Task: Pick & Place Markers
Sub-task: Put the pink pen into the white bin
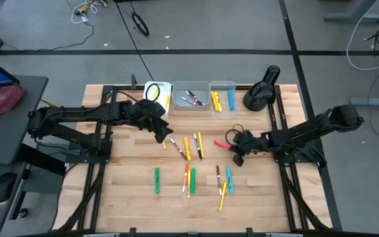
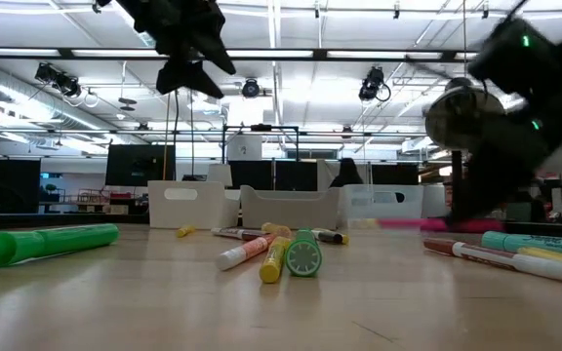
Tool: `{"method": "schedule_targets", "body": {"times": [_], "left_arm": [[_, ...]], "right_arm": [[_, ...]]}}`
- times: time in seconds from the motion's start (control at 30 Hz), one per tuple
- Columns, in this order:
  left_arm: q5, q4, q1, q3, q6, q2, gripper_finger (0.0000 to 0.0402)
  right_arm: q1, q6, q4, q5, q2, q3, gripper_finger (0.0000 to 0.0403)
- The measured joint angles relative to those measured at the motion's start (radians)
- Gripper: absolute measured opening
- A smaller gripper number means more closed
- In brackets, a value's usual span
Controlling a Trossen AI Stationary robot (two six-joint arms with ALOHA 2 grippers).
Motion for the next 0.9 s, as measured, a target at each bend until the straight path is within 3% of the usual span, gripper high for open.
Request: {"method": "schedule_targets", "body": {"times": [0.13,0.43,0.63,0.9], "left_arm": [[0.019,0.098,0.000,0.000,0.050,0.000,0.0236],[0.060,0.355,0.000,0.000,0.096,0.000,0.0236],[0.056,0.574,0.000,-0.001,0.152,0.019,0.0240],[-0.019,0.809,0.003,0.000,0.166,0.048,0.0291]], "right_arm": [[-0.003,-0.008,0.096,0.026,0.000,0.085,0.0010],[-0.045,-0.232,0.504,0.051,-0.006,0.269,0.0011],[-0.087,-0.344,0.537,0.054,0.002,0.397,0.0011],[-0.110,-0.373,0.543,-0.043,0.062,0.476,0.0011]]}}
